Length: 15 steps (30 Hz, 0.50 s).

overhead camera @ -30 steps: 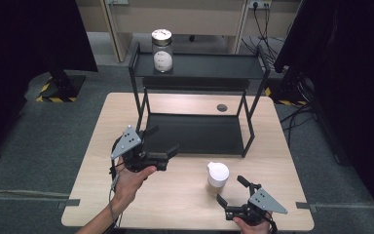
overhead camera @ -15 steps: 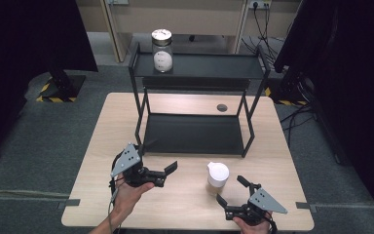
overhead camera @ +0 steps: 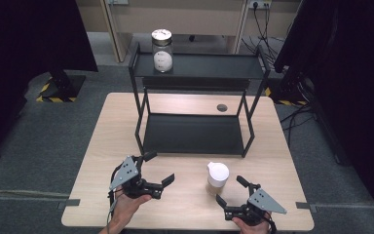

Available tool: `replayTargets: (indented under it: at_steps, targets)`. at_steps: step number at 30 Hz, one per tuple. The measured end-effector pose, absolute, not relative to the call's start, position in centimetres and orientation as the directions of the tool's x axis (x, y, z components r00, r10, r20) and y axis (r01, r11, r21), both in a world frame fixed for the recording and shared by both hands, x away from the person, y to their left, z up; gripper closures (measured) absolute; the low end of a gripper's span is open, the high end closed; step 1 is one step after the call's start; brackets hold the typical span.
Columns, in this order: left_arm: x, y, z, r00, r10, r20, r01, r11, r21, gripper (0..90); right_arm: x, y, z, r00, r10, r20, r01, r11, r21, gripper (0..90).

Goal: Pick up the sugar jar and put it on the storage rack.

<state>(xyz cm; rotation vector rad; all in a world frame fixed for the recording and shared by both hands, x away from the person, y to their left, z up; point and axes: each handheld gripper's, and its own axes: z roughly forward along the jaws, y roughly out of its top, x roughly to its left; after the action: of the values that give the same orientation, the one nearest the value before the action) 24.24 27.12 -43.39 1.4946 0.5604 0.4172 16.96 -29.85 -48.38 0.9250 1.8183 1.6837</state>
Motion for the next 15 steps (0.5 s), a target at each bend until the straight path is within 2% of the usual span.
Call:
replayTargets:
  at_steps: [15]
  targets:
    - [23.2,27.8,-46.3,0.817,0.573,-0.065,0.062,0.026,0.998,0.3,16.9,-29.9,-48.4,-0.648,0.756,0.091,0.148,0.008,0.989,0.4]
